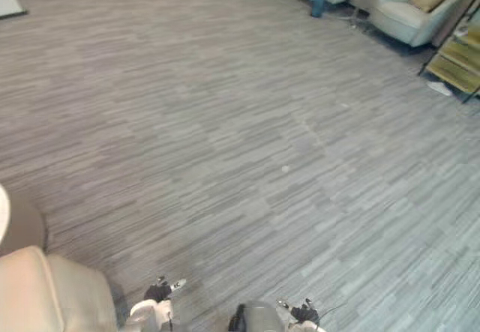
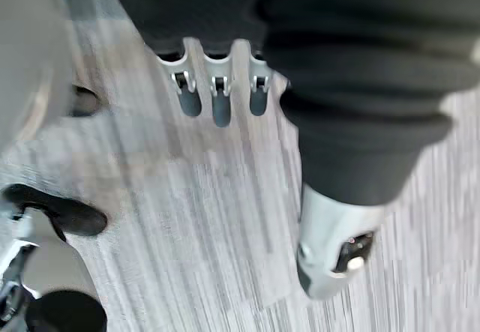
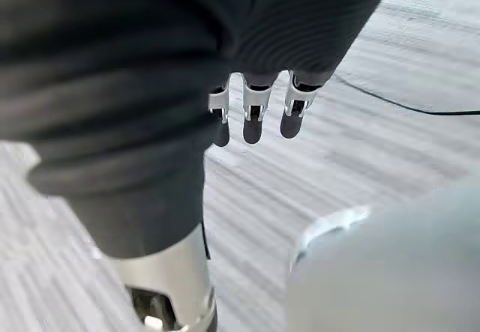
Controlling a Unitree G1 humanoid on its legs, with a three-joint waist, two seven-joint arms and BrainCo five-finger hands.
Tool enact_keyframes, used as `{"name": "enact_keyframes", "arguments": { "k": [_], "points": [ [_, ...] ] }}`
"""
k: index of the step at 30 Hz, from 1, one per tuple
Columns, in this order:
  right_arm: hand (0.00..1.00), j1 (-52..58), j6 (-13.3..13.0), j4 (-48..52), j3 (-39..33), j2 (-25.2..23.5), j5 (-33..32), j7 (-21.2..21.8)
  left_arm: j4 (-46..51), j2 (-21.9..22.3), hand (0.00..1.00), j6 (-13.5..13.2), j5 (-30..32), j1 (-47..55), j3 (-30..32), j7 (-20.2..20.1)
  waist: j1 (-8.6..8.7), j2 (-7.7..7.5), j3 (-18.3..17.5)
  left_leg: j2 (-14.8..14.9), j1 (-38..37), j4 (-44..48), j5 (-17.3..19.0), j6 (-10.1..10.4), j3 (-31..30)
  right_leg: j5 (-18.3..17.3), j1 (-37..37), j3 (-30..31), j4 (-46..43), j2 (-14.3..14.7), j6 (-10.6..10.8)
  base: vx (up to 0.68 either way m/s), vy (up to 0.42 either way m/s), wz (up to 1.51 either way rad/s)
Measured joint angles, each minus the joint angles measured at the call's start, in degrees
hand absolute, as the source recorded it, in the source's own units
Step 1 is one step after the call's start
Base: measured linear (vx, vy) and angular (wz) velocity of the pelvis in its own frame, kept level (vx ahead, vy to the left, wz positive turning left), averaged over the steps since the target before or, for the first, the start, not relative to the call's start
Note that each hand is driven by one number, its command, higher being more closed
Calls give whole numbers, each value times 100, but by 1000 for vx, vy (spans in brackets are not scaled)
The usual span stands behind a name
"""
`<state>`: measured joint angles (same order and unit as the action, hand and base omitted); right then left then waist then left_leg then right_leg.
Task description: Pick up cushions and gather them together orderly.
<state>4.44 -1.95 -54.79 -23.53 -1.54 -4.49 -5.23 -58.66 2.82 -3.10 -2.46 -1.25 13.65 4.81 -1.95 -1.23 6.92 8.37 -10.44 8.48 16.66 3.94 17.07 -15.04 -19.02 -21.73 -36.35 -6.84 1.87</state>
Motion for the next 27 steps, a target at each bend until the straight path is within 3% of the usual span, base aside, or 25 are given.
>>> {"name": "enact_keyframes", "arguments": {
  "k": [1,2,3,4,6,7,9,10,11,15,17,18,19,20,21,23,25,26,27],
  "points": [
    [0,-55,4,-13,-129,-14,-2,8,-11,-21,0,0,4,-24,-43,0,8,18,1,57,-180,-283,-19,179,99,255,-169,-229,588,-25,-39,699,-213,-44],
    [0,-63,17,-21,-162,-29,1,7,-46,-54,0,0,8,-26,-103,-2,8,-6,-3,45,-234,-332,-30,198,137,499,-209,-276,946,-24,-128,595,-226,-51],
    [0,-142,28,-33,-241,-8,3,13,-122,-84,0,23,10,-47,-157,-7,43,121,47,182,-360,-320,-79,227,174,709,-51,-368,1053,156,-689,576,-239,-54],
    [0,-221,29,-45,-392,1,4,7,-161,-44,0,42,18,-41,-157,-27,27,191,89,178,-396,-299,-406,310,130,631,-130,-321,752,127,-828,481,-206,-50],
    [0,-212,30,0,-593,42,-14,-1,-157,91,0,81,38,-114,-177,-55,118,233,173,52,-707,-293,-929,381,83,396,-208,-377,13,-41,-919,438,-270,-35],
    [0,-94,32,2,-427,22,-11,20,-23,57,0,79,82,102,-91,-41,205,220,5,121,-373,1228,-1013,499,-108,-212,446,-358,592,62,-755,548,-371,-51],
    [0,-77,42,9,-314,88,-7,39,29,87,0,80,83,109,-64,-66,160,395,23,464,366,3020,-1280,574,-460,-248,773,-183,915,338,-796,432,-213,-71],
    [0,-150,49,-29,-304,136,-15,26,107,79,0,85,81,111,46,-59,77,502,23,654,1128,4612,-1280,605,-712,-238,1065,33,1152,569,-861,470,-73,-119],
    [0,-162,62,-36,-196,119,-22,15,158,74,0,84,78,164,91,-39,-1,437,59,668,1563,5166,-1164,522,-752,-237,1398,218,1360,614,-865,663,-105,-125],
    [0,-228,97,-45,203,79,-53,-21,458,64,0,-23,64,135,37,-27,-87,280,156,610,2638,4797,-650,124,-604,-193,2341,781,2202,664,-790,408,-17,-77],
    [0,-371,93,-38,175,-46,-59,-57,572,73,0,-53,62,122,56,6,-177,231,171,458,2953,3404,-463,-6,-487,-140,2740,1209,2634,653,-697,468,123,-112],
    [0,-426,89,-23,176,-108,-58,-56,592,74,0,-59,62,122,56,7,-215,203,156,240,3042,2297,-515,33,-715,-204,2896,1466,2812,572,-599,447,168,-111],
    [0,-443,90,-23,177,-123,-54,-56,597,73,0,-60,64,125,49,5,-232,197,149,147,3045,1831,-599,49,-831,-243,2960,1591,2875,535,-534,461,241,-114],
    [0,-449,91,-24,189,-120,-49,-55,631,68,0,-60,62,125,35,6,-279,177,139,-10,3080,1242,-899,114,-1022,-384,3068,1814,2938,454,-375,534,291,-116],
    [0,-385,107,-76,189,-212,-43,-56,628,11,0,-53,67,160,14,10,-357,4,-28,-244,3030,1389,-1164,86,-1058,-499,3167,2124,2942,228,-279,563,278,-101],
    [0,-301,111,-75,203,-239,-35,-39,622,-21,0,-37,67,140,-10,21,-301,-186,-145,-343,3010,1619,-887,-66,-838,-376,3039,2339,2610,-9,-217,646,240,-54],
    [0,-199,115,-71,225,-243,-16,-29,592,-66,0,-32,68,129,-16,20,-337,-315,-110,-449,2569,1752,-448,-217,-545,-160,2576,2659,1095,-144,173,623,269,-58],
    [0,-172,110,-70,242,-231,-11,-26,544,-121,0,-19,67,107,-88,22,-326,-351,2,-508,2009,1545,-243,-249,-362,492,1869,2791,-722,-227,763,545,224,-51],
    [0,-160,108,-71,273,-227,-11,1,476,-157,0,-1,66,90,-151,26,-294,-302,80,-545,1719,1435,-159,-274,-319,677,1487,2836,-1622,-220,1032,623,202,-32]
  ]
}}
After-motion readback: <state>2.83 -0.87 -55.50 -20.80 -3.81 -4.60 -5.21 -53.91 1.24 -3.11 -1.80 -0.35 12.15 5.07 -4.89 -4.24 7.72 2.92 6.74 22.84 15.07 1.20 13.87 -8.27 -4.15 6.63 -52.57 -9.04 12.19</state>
